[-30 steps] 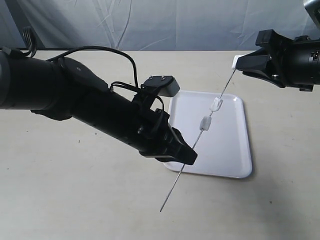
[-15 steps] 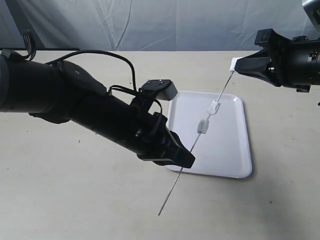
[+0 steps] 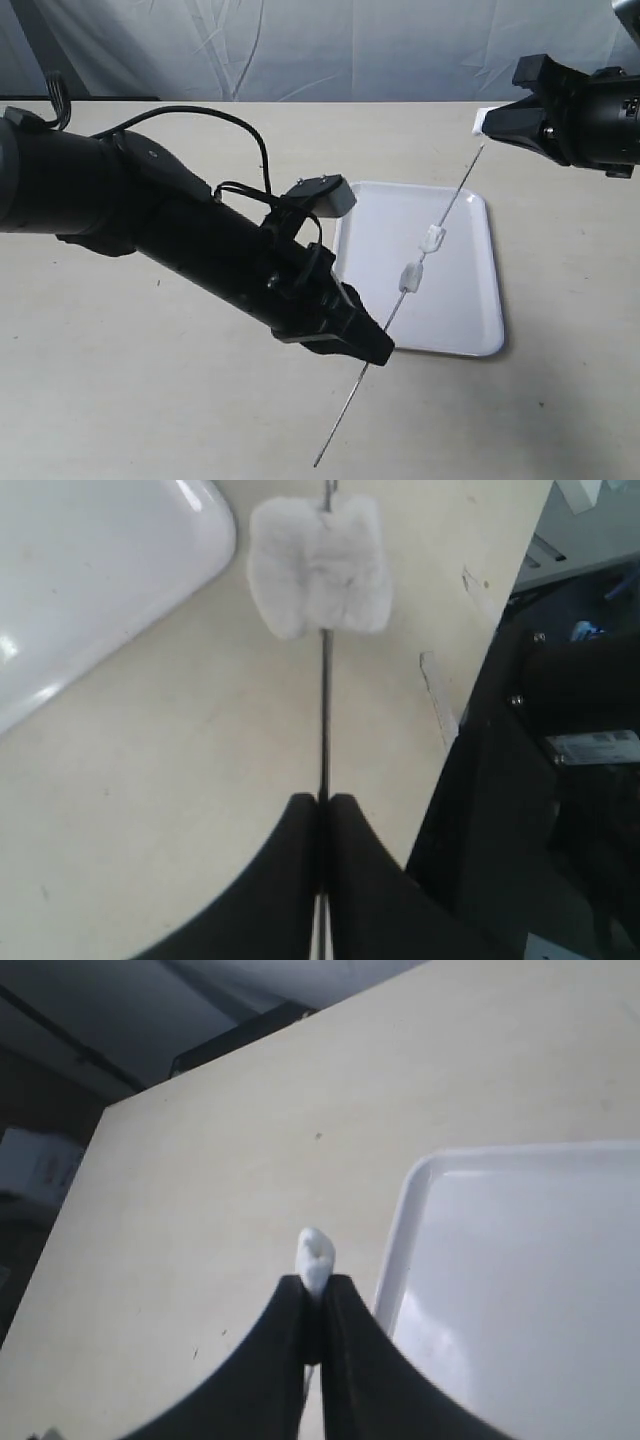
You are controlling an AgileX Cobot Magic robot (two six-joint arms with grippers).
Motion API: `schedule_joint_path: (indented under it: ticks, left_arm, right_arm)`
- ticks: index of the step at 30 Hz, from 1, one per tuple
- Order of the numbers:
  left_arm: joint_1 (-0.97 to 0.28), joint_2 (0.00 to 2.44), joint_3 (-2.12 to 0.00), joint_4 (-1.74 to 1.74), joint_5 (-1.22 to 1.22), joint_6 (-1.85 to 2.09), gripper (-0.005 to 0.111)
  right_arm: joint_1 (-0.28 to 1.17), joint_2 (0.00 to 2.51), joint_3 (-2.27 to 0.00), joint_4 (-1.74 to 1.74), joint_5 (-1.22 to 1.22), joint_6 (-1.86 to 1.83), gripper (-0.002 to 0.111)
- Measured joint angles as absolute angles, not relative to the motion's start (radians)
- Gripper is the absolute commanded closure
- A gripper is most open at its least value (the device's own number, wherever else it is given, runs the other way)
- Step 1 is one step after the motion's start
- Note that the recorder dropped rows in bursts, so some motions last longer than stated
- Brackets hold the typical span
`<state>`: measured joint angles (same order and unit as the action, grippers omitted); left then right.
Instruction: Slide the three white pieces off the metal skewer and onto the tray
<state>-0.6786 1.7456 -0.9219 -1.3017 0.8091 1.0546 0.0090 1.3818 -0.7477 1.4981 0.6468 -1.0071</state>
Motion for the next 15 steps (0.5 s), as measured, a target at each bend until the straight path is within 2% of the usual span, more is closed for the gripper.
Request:
schedule_joint_path:
  ticks: [11, 15]
  left_arm:
    - [-0.679, 1.746, -0.912, -1.290, 0.788, 1.055, 0.107]
    - [-0.636, 1.746, -0.910, -1.279, 0.755, 1.048, 0.107]
  right_arm:
    - [0.007, 1.382, -0.748, 1.516, 0.613, -1.025, 0.109]
    - [0.007, 1.382, -0.748, 1.461, 0.618, -1.013, 0.109]
